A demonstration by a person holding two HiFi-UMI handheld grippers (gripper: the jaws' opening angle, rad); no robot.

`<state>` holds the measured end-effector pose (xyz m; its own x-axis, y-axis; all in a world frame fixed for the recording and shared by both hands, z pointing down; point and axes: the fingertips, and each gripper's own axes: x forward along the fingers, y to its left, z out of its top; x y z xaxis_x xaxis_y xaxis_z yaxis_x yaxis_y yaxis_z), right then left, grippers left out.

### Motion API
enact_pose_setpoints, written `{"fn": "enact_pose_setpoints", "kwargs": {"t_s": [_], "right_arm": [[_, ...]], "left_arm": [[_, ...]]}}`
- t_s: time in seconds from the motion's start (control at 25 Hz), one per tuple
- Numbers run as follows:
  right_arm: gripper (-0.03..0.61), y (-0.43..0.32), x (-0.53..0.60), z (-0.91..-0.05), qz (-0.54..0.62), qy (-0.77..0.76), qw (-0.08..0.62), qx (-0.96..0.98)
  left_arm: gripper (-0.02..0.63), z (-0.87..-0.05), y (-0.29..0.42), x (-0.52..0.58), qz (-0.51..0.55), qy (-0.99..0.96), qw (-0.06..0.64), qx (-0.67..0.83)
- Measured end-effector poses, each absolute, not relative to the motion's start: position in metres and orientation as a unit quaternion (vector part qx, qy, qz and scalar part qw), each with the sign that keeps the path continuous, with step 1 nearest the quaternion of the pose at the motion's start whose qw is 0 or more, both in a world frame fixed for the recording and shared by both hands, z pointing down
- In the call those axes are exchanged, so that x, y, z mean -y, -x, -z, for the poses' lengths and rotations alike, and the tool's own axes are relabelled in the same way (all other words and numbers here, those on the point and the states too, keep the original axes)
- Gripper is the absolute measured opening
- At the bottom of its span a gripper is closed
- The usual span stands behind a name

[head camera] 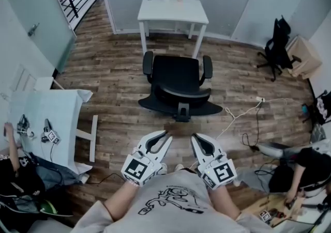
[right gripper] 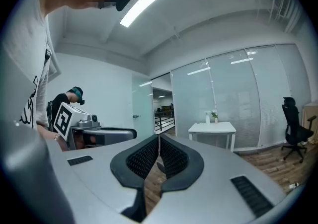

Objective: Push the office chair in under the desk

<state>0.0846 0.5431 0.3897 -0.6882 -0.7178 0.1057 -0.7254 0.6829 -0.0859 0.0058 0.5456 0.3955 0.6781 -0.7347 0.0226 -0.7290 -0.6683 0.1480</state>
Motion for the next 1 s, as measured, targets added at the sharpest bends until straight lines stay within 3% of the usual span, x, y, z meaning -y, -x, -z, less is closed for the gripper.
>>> {"fn": "enact_pose_setpoints", "kwargs": {"t_s": [0.52, 0.72, 1.0], "right_arm": [[0.044, -0.102, -0.509, -0.438, 0.044, -0.398, 0.159, 0.902], [0.132, -0.117, -0.474, -0.475, 0.049, -0.383, 0.214, 0.897], [0.154, -0.145, -0.422, -0.554, 0.060, -0.351, 0.322, 0.877]], "left_arm": [[0.128, -0.465, 0.005, -0.504, -0.139, -0.909, 0.004, 0.394], [0.165, -0.519, 0.004, -0.473, -0.239, -0.897, -0.051, 0.368], [0.179, -0.614, 0.015, -0.422, -0.418, -0.843, -0.107, 0.321]]}}
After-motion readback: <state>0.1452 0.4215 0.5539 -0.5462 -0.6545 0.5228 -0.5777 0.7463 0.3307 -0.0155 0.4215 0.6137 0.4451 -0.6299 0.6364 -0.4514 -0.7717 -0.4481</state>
